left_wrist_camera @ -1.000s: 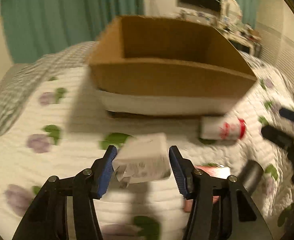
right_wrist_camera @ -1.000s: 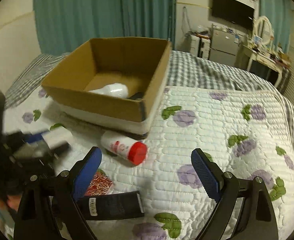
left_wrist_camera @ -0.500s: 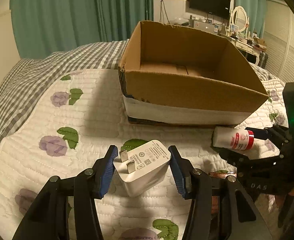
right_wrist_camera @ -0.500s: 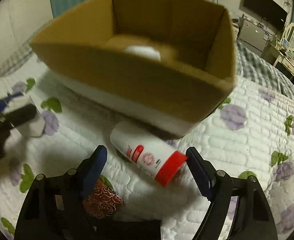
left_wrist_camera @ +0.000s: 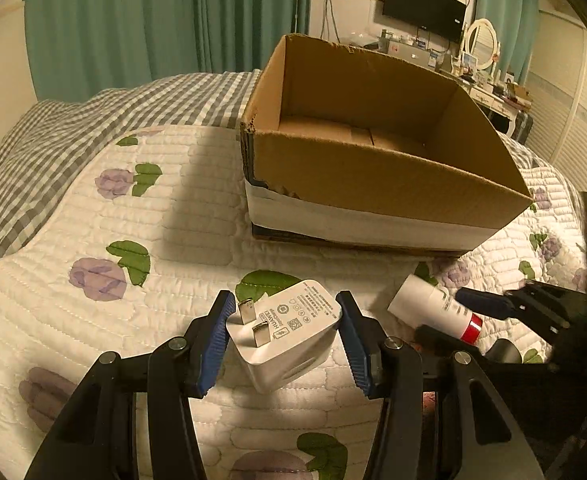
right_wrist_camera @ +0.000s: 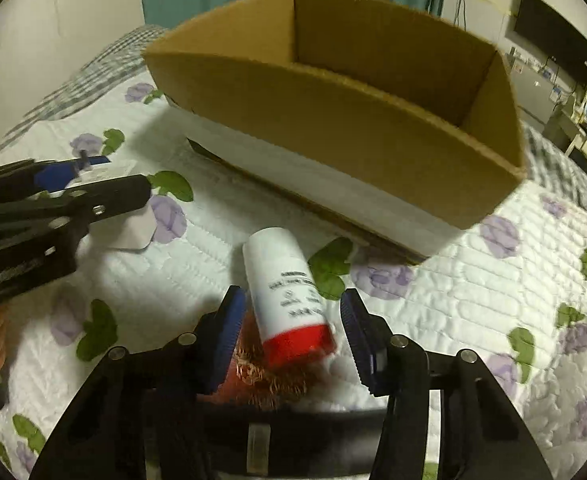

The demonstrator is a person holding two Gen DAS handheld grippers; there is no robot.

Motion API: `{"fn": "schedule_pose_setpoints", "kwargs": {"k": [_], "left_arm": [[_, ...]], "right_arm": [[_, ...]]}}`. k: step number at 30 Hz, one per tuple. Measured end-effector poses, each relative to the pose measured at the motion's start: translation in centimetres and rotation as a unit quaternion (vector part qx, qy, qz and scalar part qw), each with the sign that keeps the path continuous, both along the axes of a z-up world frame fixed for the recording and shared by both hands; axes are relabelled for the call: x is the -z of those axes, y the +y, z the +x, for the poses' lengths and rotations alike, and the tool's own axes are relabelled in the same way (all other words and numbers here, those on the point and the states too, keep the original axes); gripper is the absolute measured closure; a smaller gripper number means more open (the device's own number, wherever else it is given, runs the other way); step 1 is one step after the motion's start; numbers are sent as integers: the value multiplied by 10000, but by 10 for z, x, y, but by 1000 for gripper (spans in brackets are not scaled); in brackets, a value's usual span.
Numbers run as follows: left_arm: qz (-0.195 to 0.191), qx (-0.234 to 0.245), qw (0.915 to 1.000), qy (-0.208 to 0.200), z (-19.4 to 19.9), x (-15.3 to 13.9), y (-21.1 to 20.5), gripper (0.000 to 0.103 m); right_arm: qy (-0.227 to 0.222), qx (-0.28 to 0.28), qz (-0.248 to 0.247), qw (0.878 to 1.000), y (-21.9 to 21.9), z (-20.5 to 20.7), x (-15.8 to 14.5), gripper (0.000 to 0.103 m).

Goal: Organize rigid objects
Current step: 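Place the charger and bottle into the cardboard box, opening both tools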

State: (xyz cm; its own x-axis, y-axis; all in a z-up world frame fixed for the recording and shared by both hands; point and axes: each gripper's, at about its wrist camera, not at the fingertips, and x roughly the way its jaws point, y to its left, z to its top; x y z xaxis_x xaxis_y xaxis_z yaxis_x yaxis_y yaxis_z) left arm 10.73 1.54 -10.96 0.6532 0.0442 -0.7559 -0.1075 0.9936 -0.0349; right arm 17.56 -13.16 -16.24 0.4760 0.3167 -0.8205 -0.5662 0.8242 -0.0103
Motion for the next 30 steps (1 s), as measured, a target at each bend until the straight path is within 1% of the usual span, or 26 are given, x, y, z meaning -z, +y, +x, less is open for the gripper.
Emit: {"fn": "schedule_pose_setpoints", "kwargs": {"k": [2,3,4,7,9,12,18,20,22,27,30], "left_arm": [[19,5,10000,7,0,1,-1,50],[25,3,10000,4,-1,1,-1,50],[26,0,10000,-2,-1,0,-2,50],[54,-28,10000,-12,-3,-3,-3,50],[84,-42,10000,-18,-5,-7,-6,50],[69,52,9998,-159,-13,-20,-10,50],[126,79,9985,-535,-29,-62,-13,50],[147,136,9977,-655,-33,-75,-16,50],[166,237,9966,-773,-33,-90,-20,50],[171,435,9934,-1051,-13,-125,-26,50],[169,539,9916,-1163,15,-140,-26,50]], "right_arm": [[19,-3,-126,9999,5,8,10,53],[18,2,-205,9998,7,10,13,54],[-1,19,-262,9997,7,10,15,57],[-2,34,-156,9999,2,7,11,63],[-166,29,-142,9998,1,0,2,66],[-327,36,-13,9995,-9,-10,-17,67],[-688,181,326,9969,-28,-32,-59,67],[-845,187,455,9952,-34,-40,-76,67],[-1050,198,580,9926,-41,-45,-100,67],[-1508,253,762,9853,-44,-39,-146,67],[-1756,303,814,9806,-44,-25,-167,67]]}}
